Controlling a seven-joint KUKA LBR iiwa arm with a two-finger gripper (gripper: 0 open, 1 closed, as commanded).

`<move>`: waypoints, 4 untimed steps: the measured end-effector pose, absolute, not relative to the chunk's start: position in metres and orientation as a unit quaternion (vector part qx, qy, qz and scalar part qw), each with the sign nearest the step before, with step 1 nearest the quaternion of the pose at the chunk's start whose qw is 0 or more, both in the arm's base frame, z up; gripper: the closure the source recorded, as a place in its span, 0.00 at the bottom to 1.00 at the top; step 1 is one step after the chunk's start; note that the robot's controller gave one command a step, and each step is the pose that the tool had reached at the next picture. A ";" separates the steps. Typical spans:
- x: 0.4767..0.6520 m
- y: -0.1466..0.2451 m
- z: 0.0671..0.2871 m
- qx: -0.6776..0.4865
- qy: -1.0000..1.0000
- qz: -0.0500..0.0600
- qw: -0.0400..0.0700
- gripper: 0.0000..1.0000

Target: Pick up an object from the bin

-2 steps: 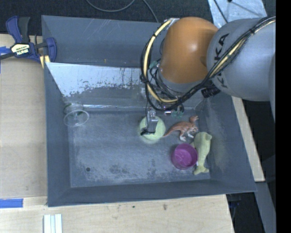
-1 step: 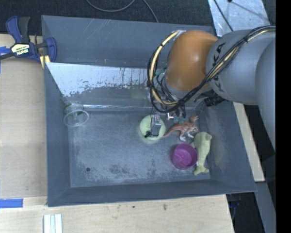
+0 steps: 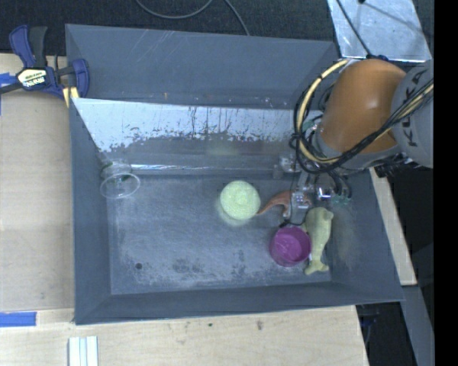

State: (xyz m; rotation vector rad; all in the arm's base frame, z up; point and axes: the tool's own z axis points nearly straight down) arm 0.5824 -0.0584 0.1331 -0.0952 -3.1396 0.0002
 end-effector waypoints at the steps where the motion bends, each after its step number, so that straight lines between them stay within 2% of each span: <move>1: 0.602 -0.038 0.127 -0.109 -0.994 0.001 -0.003 0.00; 2: 0.609 -0.084 0.093 -0.067 -0.998 0.000 -0.003 0.00; 3: 0.614 -0.144 0.074 -0.167 -0.986 -0.012 0.007 1.00; 4: 0.615 -0.144 0.074 -0.167 -0.986 -0.012 0.006 1.00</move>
Offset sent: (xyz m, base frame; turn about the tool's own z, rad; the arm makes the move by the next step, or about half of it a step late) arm 0.0294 -0.0775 -0.0631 -0.0238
